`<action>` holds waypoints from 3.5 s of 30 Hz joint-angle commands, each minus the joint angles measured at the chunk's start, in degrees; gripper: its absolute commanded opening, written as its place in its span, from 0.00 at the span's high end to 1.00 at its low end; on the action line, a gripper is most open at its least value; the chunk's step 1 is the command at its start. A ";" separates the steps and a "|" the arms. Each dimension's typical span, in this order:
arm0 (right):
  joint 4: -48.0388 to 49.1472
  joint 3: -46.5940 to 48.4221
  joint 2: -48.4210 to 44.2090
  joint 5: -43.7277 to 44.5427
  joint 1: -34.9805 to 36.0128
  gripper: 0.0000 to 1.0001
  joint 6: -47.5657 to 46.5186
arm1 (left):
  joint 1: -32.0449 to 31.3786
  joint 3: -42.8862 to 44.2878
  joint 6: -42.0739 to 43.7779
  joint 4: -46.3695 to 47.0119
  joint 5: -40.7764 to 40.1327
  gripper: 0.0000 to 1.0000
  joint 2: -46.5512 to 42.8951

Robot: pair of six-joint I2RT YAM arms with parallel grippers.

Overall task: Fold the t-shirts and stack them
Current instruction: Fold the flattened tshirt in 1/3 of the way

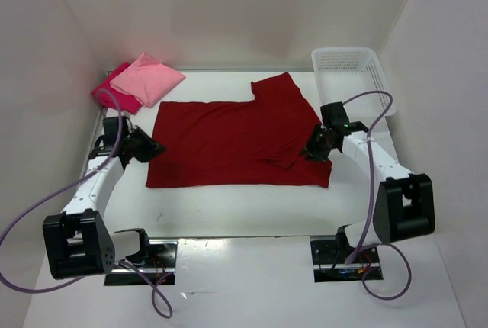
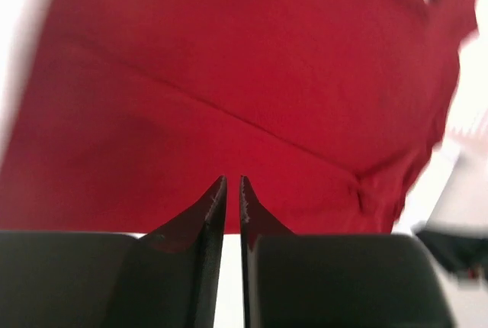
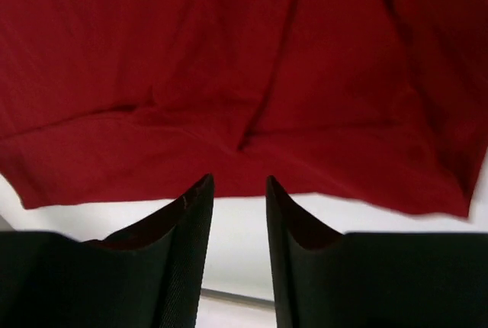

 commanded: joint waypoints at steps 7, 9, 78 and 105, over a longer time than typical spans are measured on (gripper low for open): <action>17.23 -1.12 10.64 -3.54 4.94 0.47 1.01 | -23.52 4.95 -2.45 15.26 0.39 0.73 12.43; 17.93 -1.12 11.79 -3.55 5.46 0.47 1.53 | -26.95 5.50 -2.45 16.49 -0.14 0.71 15.95; 10.91 12.67 18.55 7.17 12.49 0.42 0.84 | -19.49 -4.35 -0.78 15.70 -3.13 0.64 7.54; 7.83 18.56 24.00 9.11 13.55 0.93 -0.84 | -19.49 -5.92 -1.83 17.90 -2.60 0.62 8.59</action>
